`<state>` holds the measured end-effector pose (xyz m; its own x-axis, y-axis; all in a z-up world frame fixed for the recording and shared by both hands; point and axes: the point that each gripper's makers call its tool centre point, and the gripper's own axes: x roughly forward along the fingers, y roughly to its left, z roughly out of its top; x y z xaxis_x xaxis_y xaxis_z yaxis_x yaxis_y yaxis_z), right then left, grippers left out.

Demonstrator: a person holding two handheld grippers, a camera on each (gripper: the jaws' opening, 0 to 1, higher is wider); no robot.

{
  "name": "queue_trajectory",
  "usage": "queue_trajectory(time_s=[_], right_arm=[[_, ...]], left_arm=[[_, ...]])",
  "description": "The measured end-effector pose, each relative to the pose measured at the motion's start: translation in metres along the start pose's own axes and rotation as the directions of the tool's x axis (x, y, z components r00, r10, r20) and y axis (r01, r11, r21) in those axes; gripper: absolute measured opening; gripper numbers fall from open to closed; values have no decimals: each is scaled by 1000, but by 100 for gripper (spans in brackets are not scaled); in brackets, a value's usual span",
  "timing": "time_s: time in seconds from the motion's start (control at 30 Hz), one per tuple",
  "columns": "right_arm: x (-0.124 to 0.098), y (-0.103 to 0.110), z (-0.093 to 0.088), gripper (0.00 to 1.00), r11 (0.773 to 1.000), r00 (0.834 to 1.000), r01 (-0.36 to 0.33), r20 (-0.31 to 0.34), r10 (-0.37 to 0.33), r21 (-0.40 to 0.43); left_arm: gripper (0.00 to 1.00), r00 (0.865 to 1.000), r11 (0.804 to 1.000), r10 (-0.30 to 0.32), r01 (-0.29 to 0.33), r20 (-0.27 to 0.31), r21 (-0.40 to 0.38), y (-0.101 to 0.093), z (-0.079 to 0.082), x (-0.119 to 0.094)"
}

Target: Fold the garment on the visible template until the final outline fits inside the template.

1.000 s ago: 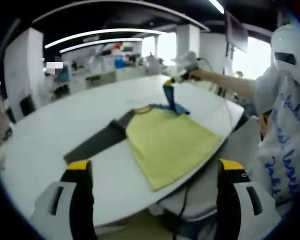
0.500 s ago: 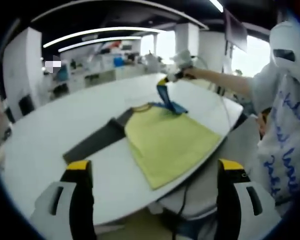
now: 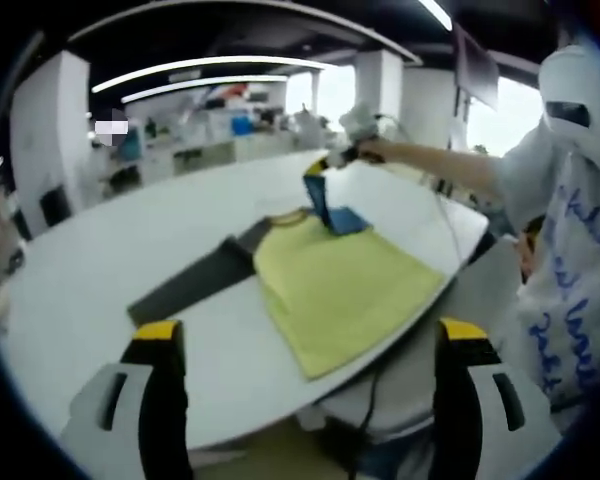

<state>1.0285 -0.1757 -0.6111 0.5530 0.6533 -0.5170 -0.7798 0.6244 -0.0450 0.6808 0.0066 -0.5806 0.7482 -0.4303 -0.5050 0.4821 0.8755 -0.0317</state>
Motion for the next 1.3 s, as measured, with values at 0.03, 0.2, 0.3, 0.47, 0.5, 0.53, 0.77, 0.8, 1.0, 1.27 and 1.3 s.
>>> queue_trajectory(time_s=[0.03,0.2,0.3,0.47,0.5,0.53,0.77,0.8,1.0,1.27,1.3], right_arm=[[2,3,1,1,1000,1000,-5,0,5,-2],[9,12,6,1,1000,1000,-27,8,27,-4],[12,16,9,1,999,999,-36,11,36,-10],[20,17,1,1,999,999,-37,-9,37,-4],[21,17,0,1,999,999,-39,-10,39,1],[24,18,-1,1,999,999,-42,-10,42,5],[37,26,-7,1,998,998,-58,-27,58,10],[39,26,-9,1,998,998,-59,-30,60,12],[47,28,-18,1,998,997,-60,-42,61,14],[61,34,-27,1,997,995,-71,-65,72,15],[62,34,-28,1,997,995,-72,-67,73,14]], left_arm=[[99,1000,1000,1,-1,0,-1,0,0,0],[99,1000,1000,6,-6,-6,-7,2,-3,0],[99,1000,1000,7,-8,-11,-8,2,-5,-1],[99,1000,1000,11,-11,-12,-14,2,-7,-1],[99,1000,1000,11,-12,-13,-16,2,-7,-1],[99,1000,1000,12,-12,-13,-18,2,-7,-1],[99,1000,1000,11,-12,-23,-22,3,-9,0],[99,1000,1000,12,-13,-22,-23,3,-9,0],[99,999,999,15,-16,-31,-33,6,-11,1],[99,999,999,12,-13,-38,-40,8,-13,2],[99,999,999,9,-11,-40,-42,8,-13,3]])
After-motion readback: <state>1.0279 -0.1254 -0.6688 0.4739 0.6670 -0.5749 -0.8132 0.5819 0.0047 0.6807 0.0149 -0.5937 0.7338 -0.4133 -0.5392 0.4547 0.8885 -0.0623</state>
